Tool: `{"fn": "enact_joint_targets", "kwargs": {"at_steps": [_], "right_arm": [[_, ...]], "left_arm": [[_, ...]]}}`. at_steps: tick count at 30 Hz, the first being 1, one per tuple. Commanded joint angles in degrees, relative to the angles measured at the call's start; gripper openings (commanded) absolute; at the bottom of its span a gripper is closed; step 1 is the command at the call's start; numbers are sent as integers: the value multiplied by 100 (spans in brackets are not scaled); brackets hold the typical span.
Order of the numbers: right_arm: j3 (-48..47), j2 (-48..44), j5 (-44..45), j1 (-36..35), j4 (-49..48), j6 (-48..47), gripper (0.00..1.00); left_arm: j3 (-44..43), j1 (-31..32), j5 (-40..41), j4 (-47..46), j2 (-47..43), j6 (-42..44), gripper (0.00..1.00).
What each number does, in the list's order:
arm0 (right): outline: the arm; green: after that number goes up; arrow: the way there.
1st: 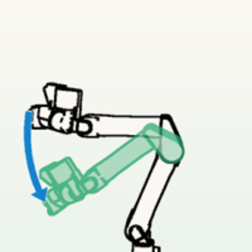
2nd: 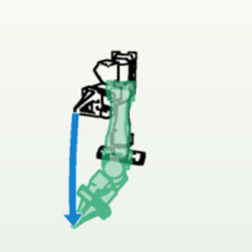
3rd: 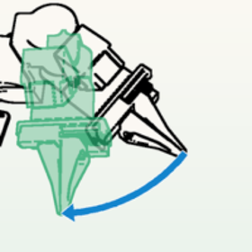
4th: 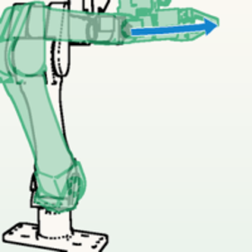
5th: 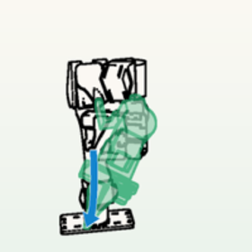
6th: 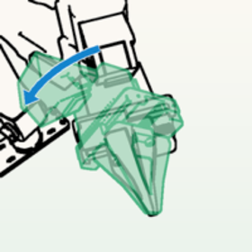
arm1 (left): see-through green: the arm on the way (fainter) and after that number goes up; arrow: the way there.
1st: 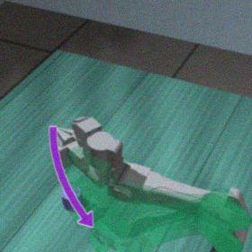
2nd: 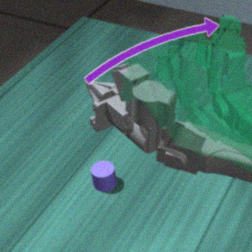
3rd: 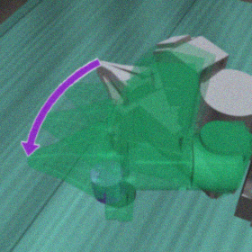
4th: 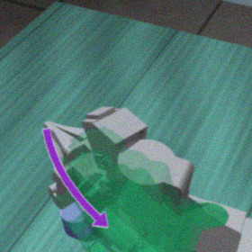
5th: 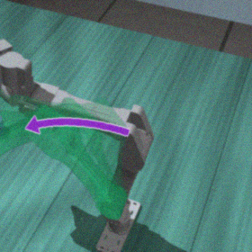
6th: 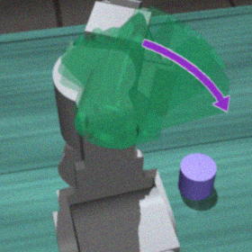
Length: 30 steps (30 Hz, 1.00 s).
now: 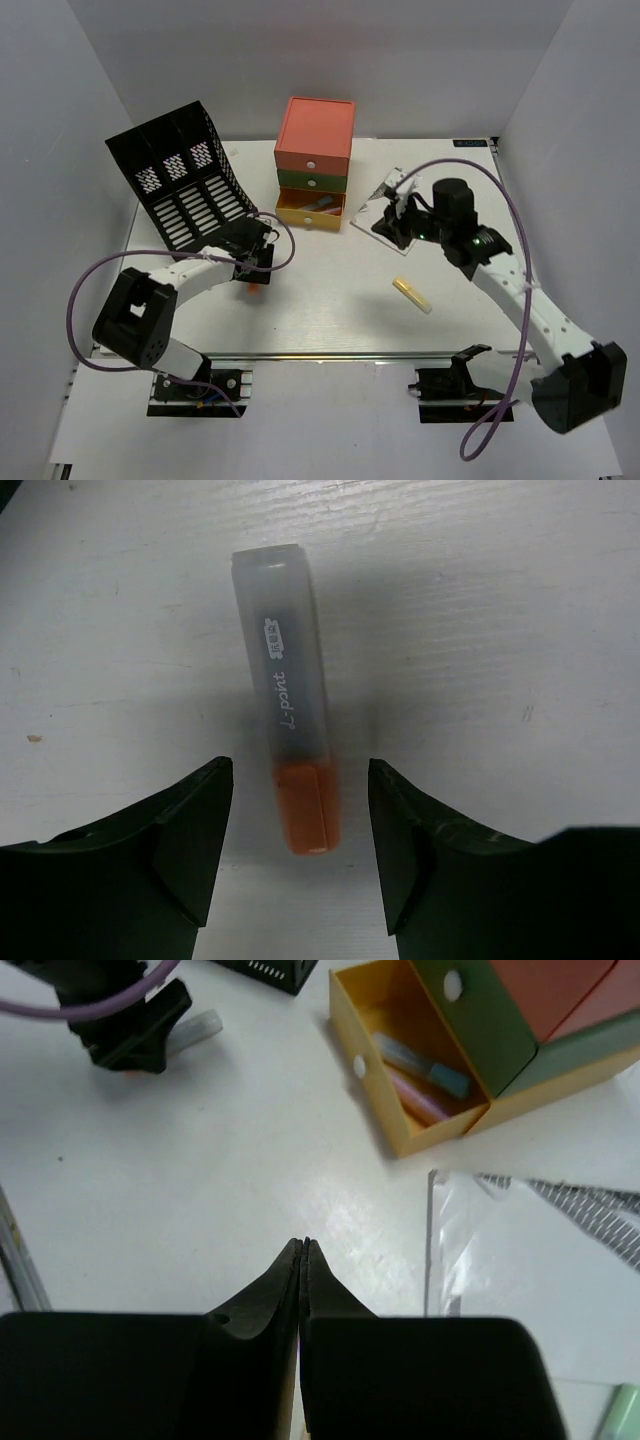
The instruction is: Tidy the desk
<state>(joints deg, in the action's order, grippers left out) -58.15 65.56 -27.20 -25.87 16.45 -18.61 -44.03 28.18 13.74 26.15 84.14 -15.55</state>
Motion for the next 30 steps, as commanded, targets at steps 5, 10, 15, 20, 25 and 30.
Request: {"fn": "enact_joint_targets", "kwargs": {"at_steps": [5, 10, 15, 20, 25, 30], "right_arm": [[1218, -948, -795, 600, -484, 332, 0], [1473, -1335, -1120, 1022, -660, 428, 0], [1693, -1730, -1270, 1329, -687, 376, 0], [1693, -1898, -1506, 1506, -600, 96, 47], [1658, -1845, -1648, 1629, -406, -213, 72], [1553, -1679, -1973, 1752, -142, -520, 0]], "left_arm": [[-448, -76, 68, 232, 621, -246, 65], [-457, -76, -90, 311, 797, -291, 46], [-580, 46, -292, 452, 438, -247, 12], [-905, 100, -1144, 260, -369, 569, 1], [-1072, 100, -2277, -838, -846, 2361, 3], [-2114, 29, -3104, -753, -57, 4049, 4]]}}
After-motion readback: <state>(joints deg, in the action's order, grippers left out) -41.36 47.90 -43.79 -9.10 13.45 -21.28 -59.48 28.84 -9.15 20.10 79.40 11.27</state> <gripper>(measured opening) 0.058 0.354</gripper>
